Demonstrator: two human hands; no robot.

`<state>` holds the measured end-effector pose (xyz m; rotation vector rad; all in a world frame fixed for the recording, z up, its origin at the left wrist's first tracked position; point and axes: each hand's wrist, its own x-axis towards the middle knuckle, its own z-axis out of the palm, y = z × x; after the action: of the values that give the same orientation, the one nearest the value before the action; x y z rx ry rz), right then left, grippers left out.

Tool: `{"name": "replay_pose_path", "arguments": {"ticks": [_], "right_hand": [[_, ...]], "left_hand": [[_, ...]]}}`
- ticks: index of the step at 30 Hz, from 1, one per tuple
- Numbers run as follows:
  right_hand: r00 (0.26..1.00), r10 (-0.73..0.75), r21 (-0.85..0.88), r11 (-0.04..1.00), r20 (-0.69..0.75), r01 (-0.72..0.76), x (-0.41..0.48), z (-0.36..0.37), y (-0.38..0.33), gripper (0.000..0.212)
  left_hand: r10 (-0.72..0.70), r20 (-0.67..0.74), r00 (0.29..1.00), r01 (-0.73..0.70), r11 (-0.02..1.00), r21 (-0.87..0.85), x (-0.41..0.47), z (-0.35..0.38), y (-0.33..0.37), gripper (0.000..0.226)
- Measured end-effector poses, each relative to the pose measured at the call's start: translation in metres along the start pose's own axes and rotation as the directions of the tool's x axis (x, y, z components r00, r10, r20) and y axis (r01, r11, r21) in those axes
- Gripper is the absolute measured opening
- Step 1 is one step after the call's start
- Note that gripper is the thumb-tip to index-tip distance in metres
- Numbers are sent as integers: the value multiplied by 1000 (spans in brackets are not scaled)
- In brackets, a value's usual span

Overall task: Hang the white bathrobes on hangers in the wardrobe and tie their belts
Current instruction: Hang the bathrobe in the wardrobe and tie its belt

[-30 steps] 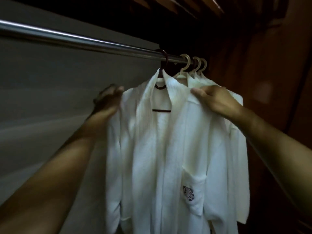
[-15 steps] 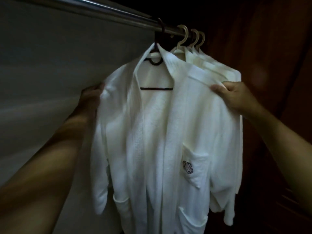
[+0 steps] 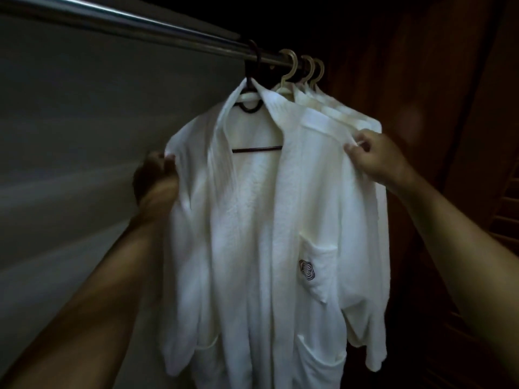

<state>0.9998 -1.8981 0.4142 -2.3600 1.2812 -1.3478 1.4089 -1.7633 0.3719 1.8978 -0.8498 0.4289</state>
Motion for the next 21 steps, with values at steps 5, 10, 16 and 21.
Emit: {"name": "replay_pose_path", "arguments": {"ticks": [5,10,16,21], "right_hand": [[971,-233,122,964,-54,238,9,-9,-78,29],[941,-336,-38,940,48,338,37,10,-125,30],[982,-178,128,977,65,169,52,9,-128,28],[992,35,238,969,125,-64,68,6,-135,22]], "left_hand": [[416,-163,895,-433,897,-90,11,-22,63,40],[423,186,887,-341,870,-356,29,-33,121,26],[421,283,862,-228,820,-525,43,-30,119,17],[289,411,865,3,815,-579,51,-27,128,23]]}}
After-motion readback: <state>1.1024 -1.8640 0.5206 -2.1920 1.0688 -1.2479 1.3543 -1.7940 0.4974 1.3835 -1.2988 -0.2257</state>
